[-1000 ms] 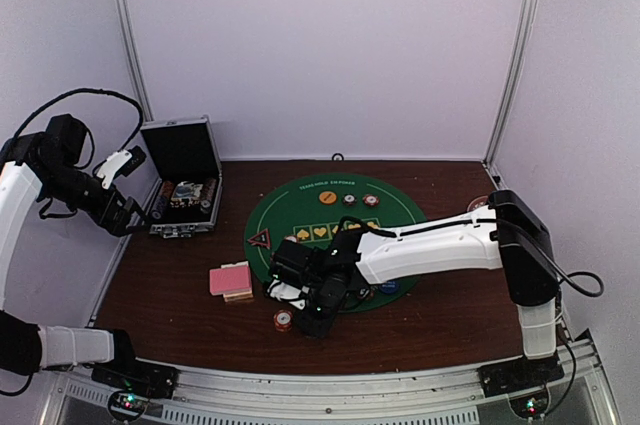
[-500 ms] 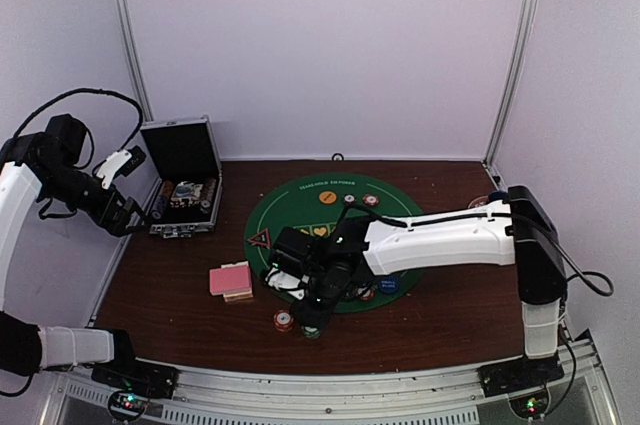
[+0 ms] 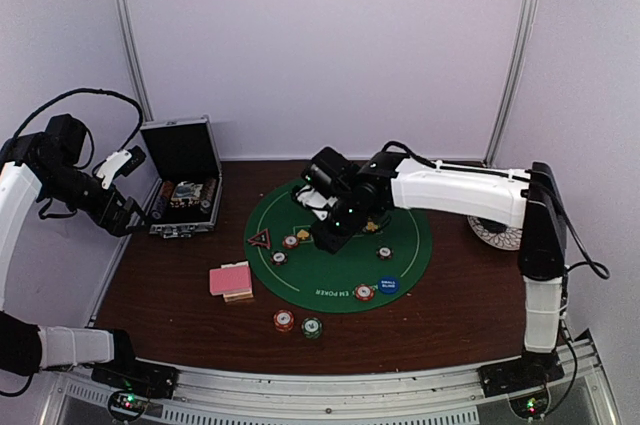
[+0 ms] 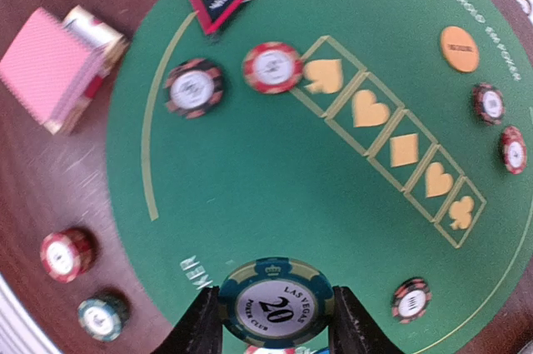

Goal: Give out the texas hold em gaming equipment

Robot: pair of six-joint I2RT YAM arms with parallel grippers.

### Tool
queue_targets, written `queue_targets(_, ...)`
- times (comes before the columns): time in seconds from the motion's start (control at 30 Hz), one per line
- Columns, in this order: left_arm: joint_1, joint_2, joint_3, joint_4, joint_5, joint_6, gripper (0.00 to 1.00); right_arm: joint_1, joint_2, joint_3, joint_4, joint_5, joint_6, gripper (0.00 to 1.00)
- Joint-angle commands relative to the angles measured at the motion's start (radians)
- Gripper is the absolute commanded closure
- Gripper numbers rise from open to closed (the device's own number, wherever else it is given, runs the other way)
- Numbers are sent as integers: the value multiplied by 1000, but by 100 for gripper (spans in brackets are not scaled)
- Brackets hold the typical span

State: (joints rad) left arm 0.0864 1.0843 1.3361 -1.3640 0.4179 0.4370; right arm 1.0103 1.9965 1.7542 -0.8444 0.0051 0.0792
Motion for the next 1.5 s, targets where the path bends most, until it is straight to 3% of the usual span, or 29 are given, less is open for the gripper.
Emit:
queue_targets(0.0,6,-4,16,2,2,12,3,-120,102,99,1,109,-25,88)
queue_targets(0.2,6,-4,15,0,6,12,2,-248,322,331,-19,154,-42,88)
queue_targets(0.37,6,1,11,5,5,11,2,-294,509,588,-72,156,-44,88)
queue_targets(0.5,6,-1,3,7,-4,11,2,-318,586,684,-58,139,-33,88)
queue_targets(0.83,6,-1,-8,11,-7,12,2,-333,641,691,-23,54,-22,78)
queue_targets(1.0,6,1,-26,33,-9,8,3,-333,640,691,-37,52,-9,48)
queue_targets(1.1,6,5,-48,62,-7,-12,2,-332,610,689,-41,59,-5,40)
queue_targets(1.3,6,15,-75,120,-30,-61,2,-312,452,591,-5,25,14,36)
queue_targets(1.47,6,8,-81,130,-20,-74,2,-237,235,337,65,9,28,35)
